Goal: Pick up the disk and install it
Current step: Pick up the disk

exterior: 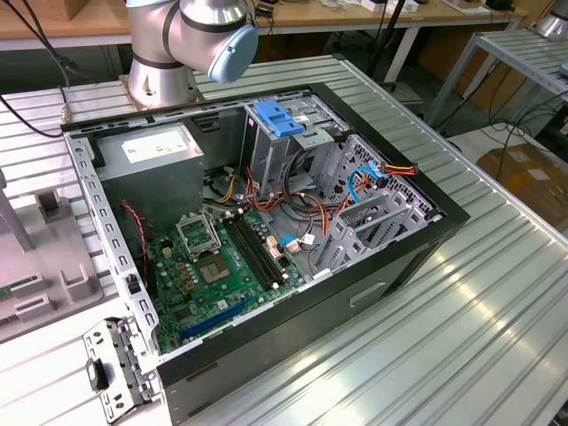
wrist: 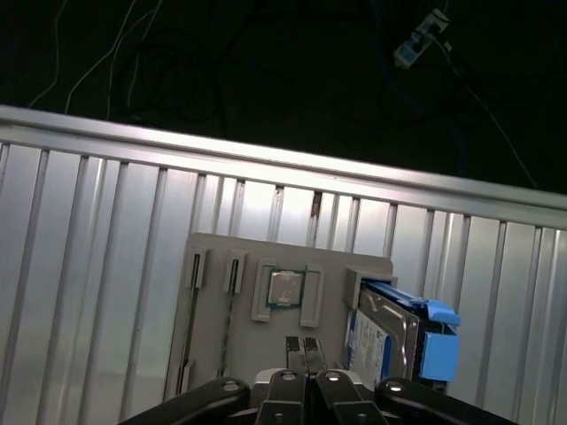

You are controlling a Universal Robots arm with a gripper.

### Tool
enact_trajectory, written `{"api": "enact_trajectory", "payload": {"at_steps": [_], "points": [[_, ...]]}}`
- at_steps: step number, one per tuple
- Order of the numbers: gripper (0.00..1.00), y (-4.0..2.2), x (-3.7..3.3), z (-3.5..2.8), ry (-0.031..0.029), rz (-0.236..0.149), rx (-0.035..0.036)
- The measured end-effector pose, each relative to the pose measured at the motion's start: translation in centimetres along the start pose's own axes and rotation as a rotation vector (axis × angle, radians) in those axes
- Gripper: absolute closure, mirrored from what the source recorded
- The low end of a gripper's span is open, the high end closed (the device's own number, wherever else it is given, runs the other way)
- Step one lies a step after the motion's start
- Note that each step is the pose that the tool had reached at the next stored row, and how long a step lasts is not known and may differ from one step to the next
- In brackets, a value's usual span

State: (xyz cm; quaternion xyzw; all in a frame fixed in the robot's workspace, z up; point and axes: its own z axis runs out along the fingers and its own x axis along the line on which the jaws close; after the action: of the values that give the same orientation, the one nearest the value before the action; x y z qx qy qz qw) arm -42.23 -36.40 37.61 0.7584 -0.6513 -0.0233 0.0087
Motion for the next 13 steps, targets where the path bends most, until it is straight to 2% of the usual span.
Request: {"api": "enact_trajectory", "payload": {"at_steps": [13], "points": [[0.89, 0.00, 0.00, 0.00, 0.0041, -0.092, -0.0022]]}}
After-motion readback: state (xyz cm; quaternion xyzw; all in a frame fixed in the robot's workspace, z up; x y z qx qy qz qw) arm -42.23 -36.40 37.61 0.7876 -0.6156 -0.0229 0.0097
